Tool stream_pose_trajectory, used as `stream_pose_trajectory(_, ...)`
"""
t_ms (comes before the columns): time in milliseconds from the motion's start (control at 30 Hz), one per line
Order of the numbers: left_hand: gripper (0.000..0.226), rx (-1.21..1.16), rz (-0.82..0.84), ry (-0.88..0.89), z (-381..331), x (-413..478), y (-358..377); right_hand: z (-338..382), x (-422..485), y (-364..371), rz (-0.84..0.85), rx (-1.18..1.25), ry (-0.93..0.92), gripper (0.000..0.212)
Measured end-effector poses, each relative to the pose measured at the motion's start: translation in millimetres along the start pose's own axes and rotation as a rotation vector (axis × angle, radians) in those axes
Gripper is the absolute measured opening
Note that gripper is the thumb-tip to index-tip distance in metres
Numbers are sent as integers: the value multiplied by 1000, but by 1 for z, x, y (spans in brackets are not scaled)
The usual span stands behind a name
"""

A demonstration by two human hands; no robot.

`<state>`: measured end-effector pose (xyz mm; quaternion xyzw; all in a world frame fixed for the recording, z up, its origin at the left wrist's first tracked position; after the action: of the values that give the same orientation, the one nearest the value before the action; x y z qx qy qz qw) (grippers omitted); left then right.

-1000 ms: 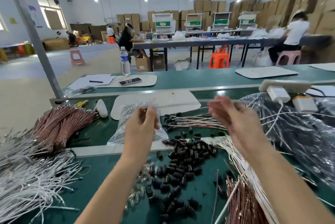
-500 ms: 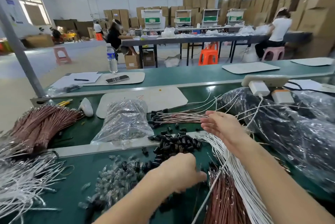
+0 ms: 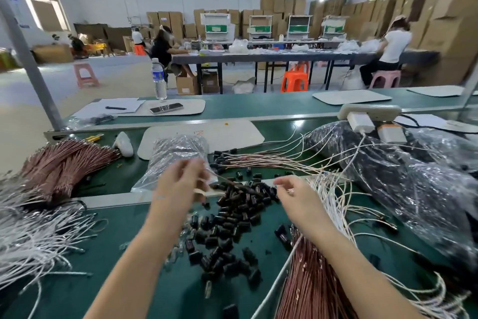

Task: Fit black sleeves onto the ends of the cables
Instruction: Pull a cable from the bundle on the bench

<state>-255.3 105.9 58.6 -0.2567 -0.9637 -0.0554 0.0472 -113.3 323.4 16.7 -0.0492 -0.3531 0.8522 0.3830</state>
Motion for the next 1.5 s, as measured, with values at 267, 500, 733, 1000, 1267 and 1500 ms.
stream_pose_trajectory(267,22,-491,-365,-73,71,-42,-82,-3,9,51,63,-576,-133,33)
stream_pose_trajectory(500,23,-382,-275,27,70,-42,-71,2,4,44,-37,-559,-174,12)
stream_pose_trajectory(733,13,-436,-178,42,57,-44,-57,6,-20,22,-52,326,18,16)
stream_pose_trajectory(1000,27,-401,-220,47,69,-46,-52,0,-45,65,160,1478,344,30)
stream_pose_trajectory(1267,24,-420,-225,35,78,-44,-54,1,-52,68,205,1553,382,31)
stream_pose_trajectory(1500,24,-441,-245,29,81,-42,-56,7,-54,69,243,1557,371,36)
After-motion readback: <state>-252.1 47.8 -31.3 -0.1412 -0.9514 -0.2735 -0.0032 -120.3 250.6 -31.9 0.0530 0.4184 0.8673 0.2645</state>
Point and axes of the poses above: each hand's wrist, its own x-axis towards the middle knuckle, its own y-axis out of the palm, z = x × y, the point moved 10 cm from there along x, towards the middle knuckle, and after that the axes turned 5 degrees about -x, right-handed, at the moved point
